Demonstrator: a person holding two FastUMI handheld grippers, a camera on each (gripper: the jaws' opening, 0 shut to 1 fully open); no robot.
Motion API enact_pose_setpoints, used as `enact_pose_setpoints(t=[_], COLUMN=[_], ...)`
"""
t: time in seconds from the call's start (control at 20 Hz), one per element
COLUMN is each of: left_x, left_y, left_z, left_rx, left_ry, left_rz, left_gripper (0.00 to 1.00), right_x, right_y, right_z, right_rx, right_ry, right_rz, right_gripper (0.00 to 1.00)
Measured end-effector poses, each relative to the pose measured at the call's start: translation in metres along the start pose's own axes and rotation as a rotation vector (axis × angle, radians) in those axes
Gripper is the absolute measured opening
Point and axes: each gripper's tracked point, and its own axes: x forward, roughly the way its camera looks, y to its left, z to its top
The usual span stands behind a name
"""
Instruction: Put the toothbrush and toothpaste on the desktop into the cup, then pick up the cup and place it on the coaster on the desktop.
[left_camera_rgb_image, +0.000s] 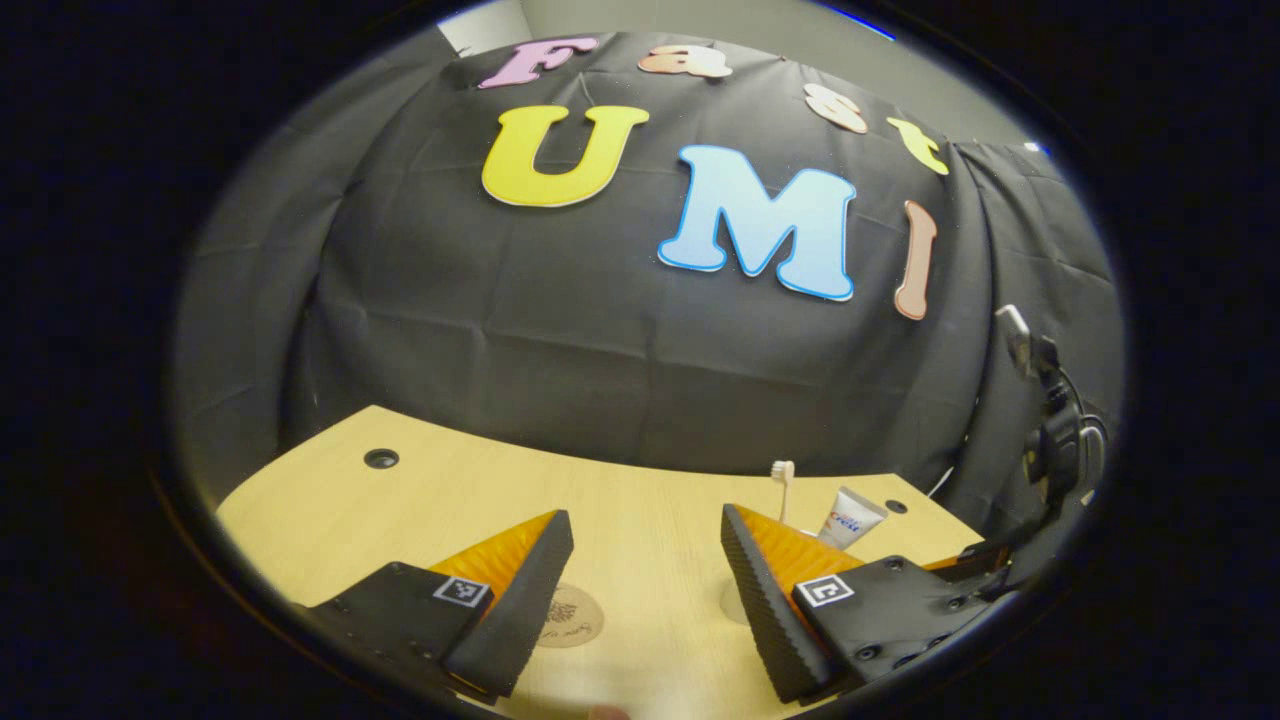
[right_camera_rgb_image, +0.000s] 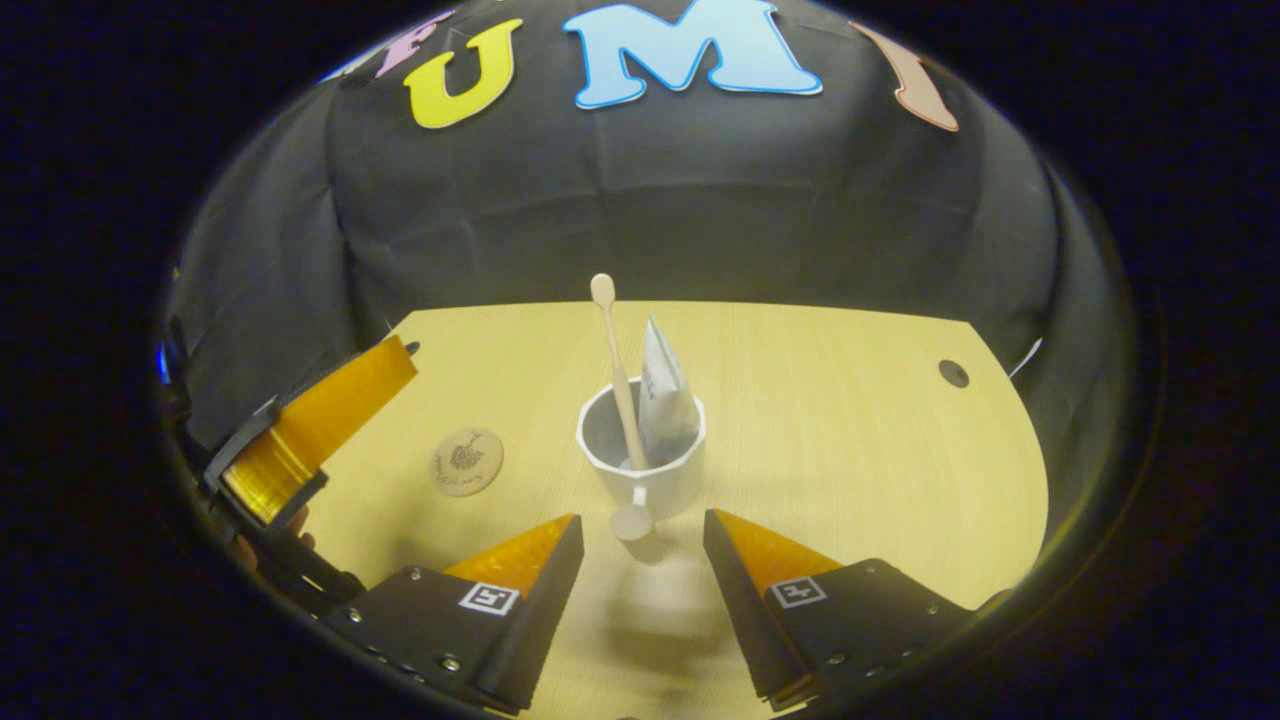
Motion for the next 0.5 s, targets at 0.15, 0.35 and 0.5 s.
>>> enact_pose_setpoints(t=[0.15, 0.35, 0.5], left_x=[-0.008, -0.012, -0.012], left_y=[0.01, 0.019, 0.026], left_z=[0.001, -0.005, -0.013], left_rx=[0.009, 0.002, -0.005], left_ry=[-0.003, 0.015, 0.034], left_rz=[0.007, 0.005, 0.008], left_gripper=[0.95, 0.95, 0.95], right_x=[0.014, 0.031, 0.042], right_y=[-0.001, -0.001, -0.005], right_z=[-0.002, -0.011, -0.013], right_rx=[-0.004, 0.015, -0.002], right_ry=[0.068, 0.168, 0.227], right_rz=[-0.028, -0.042, -0.074], right_gripper=[0.76, 0.76, 0.76])
